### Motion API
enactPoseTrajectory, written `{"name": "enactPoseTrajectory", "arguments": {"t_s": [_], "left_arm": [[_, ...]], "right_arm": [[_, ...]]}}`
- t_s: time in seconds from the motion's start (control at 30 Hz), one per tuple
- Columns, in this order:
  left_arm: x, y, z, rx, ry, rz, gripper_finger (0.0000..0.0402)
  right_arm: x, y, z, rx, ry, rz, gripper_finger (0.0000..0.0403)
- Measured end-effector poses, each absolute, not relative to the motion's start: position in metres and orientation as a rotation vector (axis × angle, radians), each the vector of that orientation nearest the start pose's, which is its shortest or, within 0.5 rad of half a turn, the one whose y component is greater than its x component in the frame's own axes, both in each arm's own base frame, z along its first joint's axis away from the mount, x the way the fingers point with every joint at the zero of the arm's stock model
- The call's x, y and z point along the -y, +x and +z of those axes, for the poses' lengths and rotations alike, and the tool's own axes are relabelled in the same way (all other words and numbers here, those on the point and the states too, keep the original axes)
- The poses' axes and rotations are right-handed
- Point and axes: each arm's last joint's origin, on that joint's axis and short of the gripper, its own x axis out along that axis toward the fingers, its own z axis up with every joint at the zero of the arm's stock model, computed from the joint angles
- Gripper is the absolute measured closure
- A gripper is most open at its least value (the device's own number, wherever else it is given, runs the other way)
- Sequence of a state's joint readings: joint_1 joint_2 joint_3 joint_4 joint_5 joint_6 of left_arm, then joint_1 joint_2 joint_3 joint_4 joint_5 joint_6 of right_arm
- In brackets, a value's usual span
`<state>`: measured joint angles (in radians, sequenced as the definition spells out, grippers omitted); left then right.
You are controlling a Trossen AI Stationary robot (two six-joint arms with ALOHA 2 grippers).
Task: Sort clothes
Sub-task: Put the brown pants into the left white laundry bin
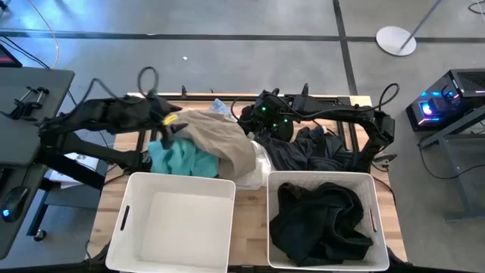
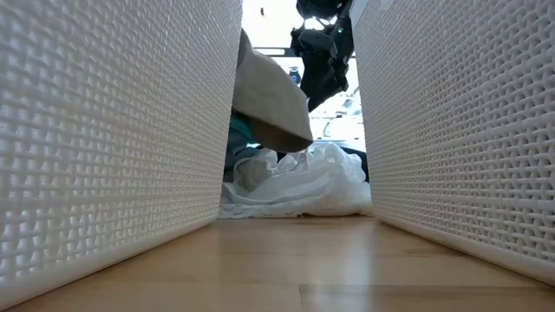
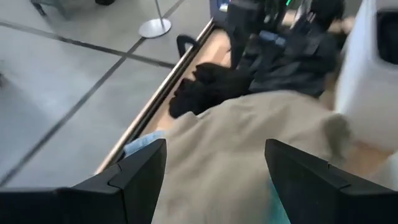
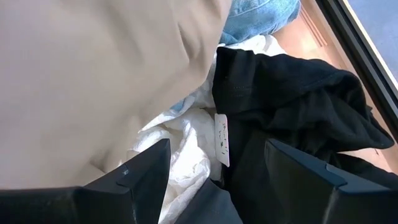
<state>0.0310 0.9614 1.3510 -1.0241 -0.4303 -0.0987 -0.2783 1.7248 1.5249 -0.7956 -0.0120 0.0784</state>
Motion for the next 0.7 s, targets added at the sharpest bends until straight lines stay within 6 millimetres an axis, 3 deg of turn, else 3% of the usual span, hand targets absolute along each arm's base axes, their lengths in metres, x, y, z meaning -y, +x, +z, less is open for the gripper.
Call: {"name": "enactPoseTrajectory", "arguments": {"t_s": [0.4,0.57,0.7], "left_arm": [[-0.016,0.187,0.381,-0.901,0.163,0.364,0.0135],[-0.025,0.219,0.373,-0.881,0.210,0.236,0.0135],[-0.036,0.239,0.356,-0.976,0.279,0.208,0.0135]], "right_arm": [[0.100,0.351,0.293,-0.978,0.220,-0.279,0.0153],[0.100,0.351,0.293,-0.975,0.242,-0.291,0.0153],[0.100,0.351,0.293,-0.971,0.269,-0.306,0.0153]]}}
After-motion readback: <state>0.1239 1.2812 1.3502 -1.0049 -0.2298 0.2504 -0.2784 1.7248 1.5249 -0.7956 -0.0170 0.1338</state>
